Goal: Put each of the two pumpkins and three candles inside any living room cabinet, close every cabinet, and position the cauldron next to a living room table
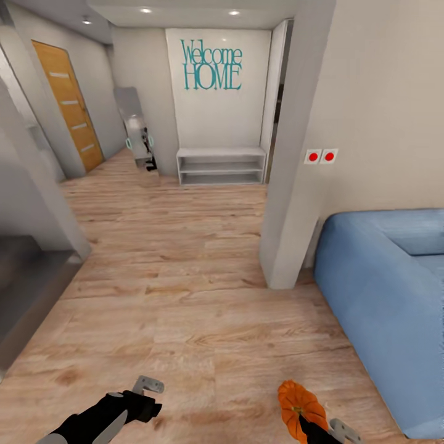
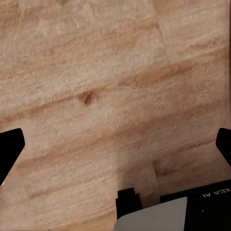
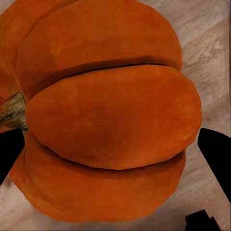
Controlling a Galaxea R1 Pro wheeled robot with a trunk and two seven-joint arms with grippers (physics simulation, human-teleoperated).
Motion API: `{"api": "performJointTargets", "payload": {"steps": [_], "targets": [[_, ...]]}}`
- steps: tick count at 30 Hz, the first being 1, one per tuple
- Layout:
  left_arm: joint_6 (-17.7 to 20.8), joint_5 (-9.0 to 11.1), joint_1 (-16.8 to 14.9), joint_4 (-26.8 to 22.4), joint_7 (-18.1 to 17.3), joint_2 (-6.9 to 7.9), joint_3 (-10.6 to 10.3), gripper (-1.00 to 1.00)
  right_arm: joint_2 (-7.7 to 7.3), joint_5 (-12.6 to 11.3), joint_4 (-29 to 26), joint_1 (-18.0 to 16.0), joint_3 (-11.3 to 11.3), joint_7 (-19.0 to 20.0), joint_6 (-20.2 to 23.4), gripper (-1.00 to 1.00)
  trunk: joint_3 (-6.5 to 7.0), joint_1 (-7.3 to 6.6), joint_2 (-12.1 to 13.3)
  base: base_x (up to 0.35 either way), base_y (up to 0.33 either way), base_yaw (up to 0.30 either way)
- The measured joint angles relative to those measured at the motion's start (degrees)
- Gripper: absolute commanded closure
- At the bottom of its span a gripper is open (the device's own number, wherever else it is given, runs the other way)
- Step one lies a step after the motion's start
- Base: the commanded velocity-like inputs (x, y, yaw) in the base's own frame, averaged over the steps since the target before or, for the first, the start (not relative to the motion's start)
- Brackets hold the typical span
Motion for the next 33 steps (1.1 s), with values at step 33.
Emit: {"api": "performJointTargets", "payload": {"steps": [33], "targets": [[0.0, 0.0, 0.0, 0.0, -0.1, 0.01, 0.0, -1.00, -0.15, -0.7, 0.0, 0.0, -0.3, 0.1, 0.9, 1.00, -0.17, 0.03, 0.0, 0.241, 0.107, -0.264]]}}
